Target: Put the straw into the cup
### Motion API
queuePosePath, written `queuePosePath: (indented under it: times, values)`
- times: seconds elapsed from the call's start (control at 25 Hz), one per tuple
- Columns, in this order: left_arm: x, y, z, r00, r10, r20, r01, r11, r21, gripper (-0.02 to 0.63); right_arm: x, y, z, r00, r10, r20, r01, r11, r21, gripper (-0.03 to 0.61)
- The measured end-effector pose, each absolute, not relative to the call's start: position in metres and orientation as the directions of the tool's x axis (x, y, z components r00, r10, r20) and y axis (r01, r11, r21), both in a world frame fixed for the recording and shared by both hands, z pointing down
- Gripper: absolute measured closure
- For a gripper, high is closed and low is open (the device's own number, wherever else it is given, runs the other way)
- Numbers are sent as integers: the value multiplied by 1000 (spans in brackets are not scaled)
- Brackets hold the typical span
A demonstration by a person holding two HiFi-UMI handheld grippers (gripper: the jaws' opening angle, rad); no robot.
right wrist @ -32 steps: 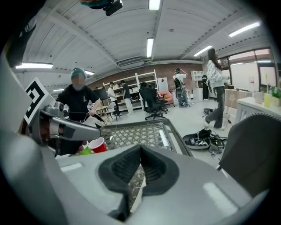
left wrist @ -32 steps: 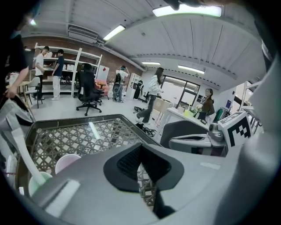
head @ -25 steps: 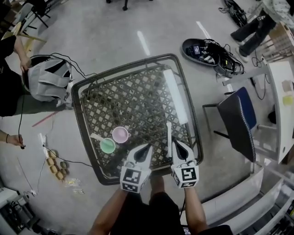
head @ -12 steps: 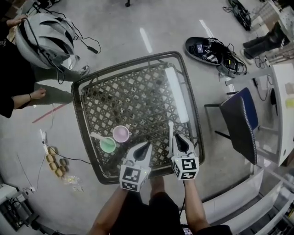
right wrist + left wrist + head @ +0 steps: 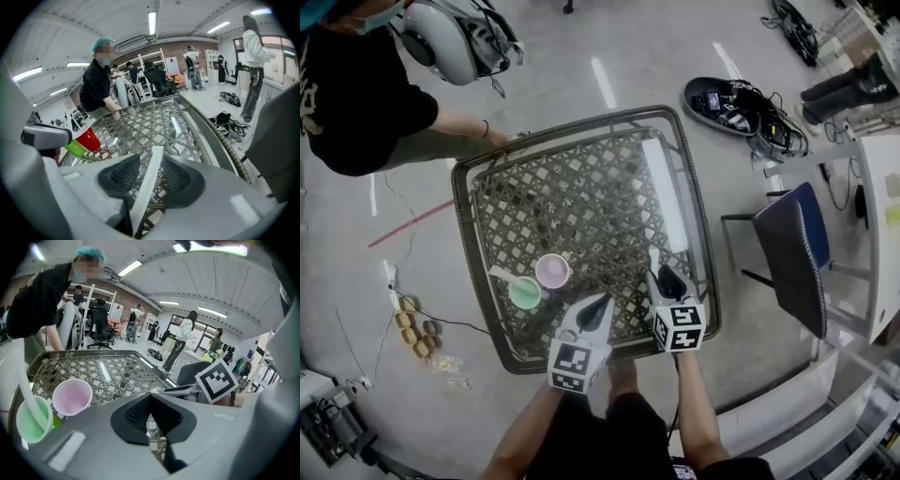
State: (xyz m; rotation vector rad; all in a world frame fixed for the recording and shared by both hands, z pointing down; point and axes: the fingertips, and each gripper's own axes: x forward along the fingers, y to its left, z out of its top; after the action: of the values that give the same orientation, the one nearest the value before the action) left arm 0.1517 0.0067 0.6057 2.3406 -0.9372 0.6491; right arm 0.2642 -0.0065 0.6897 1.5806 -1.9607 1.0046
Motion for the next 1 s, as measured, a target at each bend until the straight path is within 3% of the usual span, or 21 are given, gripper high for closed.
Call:
queuePosePath:
  times: [0.48, 0.8, 1.0]
  values:
    - [140, 7, 604, 630, -488, 605, -745, -599, 293, 607, 260, -4, 708, -237, -591, 771, -968, 77, -238, 423]
    - [131, 10, 606, 619, -489, 615, -753, -592, 287, 607, 263, -4, 707, -208, -577, 790, -977, 79, -199, 515]
    - [126, 12, 600, 623, -492, 608, -753, -588, 296, 607, 259, -5, 694, -212, -601, 771, -975, 83, -204, 522]
